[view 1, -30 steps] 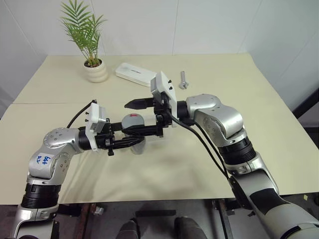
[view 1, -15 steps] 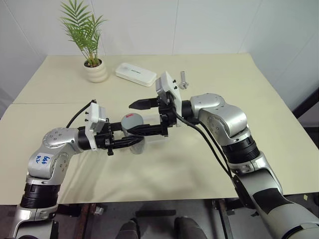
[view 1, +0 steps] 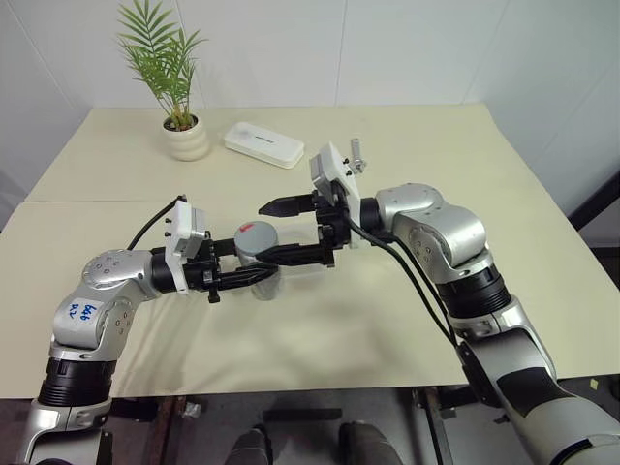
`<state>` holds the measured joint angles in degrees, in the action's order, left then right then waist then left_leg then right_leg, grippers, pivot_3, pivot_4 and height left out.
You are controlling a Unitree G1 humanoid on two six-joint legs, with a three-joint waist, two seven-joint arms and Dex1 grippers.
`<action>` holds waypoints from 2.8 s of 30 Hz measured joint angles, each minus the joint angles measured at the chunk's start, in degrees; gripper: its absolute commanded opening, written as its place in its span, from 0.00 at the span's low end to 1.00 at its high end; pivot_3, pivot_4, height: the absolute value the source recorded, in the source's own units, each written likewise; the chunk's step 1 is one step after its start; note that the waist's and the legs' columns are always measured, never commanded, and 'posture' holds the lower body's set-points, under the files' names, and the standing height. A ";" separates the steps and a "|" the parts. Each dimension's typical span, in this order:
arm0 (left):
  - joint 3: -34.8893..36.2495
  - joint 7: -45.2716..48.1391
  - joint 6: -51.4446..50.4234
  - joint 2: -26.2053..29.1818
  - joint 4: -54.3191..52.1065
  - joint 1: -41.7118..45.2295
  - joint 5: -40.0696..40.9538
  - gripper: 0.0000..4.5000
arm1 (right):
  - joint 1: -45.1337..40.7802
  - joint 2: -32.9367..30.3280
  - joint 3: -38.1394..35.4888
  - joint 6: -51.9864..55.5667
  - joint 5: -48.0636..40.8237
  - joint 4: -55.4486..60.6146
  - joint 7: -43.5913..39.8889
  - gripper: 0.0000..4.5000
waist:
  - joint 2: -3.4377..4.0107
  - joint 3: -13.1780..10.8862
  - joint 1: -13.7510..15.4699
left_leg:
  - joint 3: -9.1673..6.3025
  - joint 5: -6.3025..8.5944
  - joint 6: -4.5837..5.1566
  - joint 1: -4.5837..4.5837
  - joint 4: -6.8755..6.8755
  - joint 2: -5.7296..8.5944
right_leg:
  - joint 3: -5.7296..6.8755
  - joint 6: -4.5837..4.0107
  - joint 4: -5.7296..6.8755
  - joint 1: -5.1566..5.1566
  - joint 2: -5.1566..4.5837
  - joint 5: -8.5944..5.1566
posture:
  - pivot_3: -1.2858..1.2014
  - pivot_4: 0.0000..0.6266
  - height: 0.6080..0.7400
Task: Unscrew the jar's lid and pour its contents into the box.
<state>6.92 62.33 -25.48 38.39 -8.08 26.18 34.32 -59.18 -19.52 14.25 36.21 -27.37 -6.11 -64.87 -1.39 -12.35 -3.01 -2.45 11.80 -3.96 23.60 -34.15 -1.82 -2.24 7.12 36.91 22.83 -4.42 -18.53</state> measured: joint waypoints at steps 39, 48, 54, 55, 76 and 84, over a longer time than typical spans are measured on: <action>0.92 1.66 -0.07 0.37 -2.18 -1.67 0.20 0.44 | 0.70 2.29 -3.28 7.82 -5.39 3.78 -0.32 1.00 | 0.00 0.00 0.00 | 0.00 0.00 0.00 0.00 0.00 0.00 | -0.01 0.00 0.00 0.00 0.00 0.00 | 0.52 0.24 1.00; 0.92 1.63 -0.07 0.37 -2.18 -1.67 0.20 0.44 | 0.69 3.53 -2.71 7.50 -4.64 3.78 1.19 1.00 | 0.00 0.00 -0.02 | 0.00 0.00 0.00 0.00 0.00 0.00 | -0.01 0.00 0.00 0.00 0.00 0.00 | 0.52 0.24 1.00; 0.92 1.60 -0.12 0.37 -2.18 -1.67 0.20 0.44 | 0.70 3.90 -1.68 7.25 -4.09 3.78 1.14 1.00 | 0.00 0.00 -0.02 | 0.00 0.00 0.00 0.00 0.00 0.00 | -0.01 0.00 0.00 0.00 0.00 0.00 | 0.52 0.24 1.00; 0.92 1.60 -0.13 0.37 -2.18 -1.67 0.20 0.44 | 0.70 3.91 -1.52 7.11 -4.07 3.78 1.14 1.00 | 0.00 0.00 -0.02 | 0.00 0.00 0.00 0.00 0.00 0.00 | -0.01 0.00 0.00 0.00 0.00 0.00 | 0.52 0.24 1.00; 2.04 1.15 -0.65 0.71 -2.89 -1.68 1.30 0.44 | 0.26 8.39 -8.12 11.06 -10.75 2.17 6.06 0.57 | 0.01 0.00 0.02 | 0.00 0.00 0.00 0.01 0.00 0.01 | -0.01 0.00 0.02 0.00 -0.02 0.00 | 0.52 0.24 1.00; 2.07 1.06 -0.76 1.23 -3.05 -3.50 1.35 0.44 | 0.77 3.67 -19.87 12.10 -15.30 1.91 13.01 0.57 | 0.00 0.00 0.20 | 0.01 0.00 0.01 0.01 0.02 0.01 | -0.02 0.00 -0.04 0.00 -0.02 0.00 | 0.52 0.24 1.00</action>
<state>8.99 63.39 -26.24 39.62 -11.14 22.68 35.67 -58.41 -15.85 -5.63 48.31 -42.67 -4.20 -51.86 -1.39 -12.35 -2.81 -2.44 11.80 -3.96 23.61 -34.13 -1.82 -2.26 7.11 36.88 22.83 -4.44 -18.53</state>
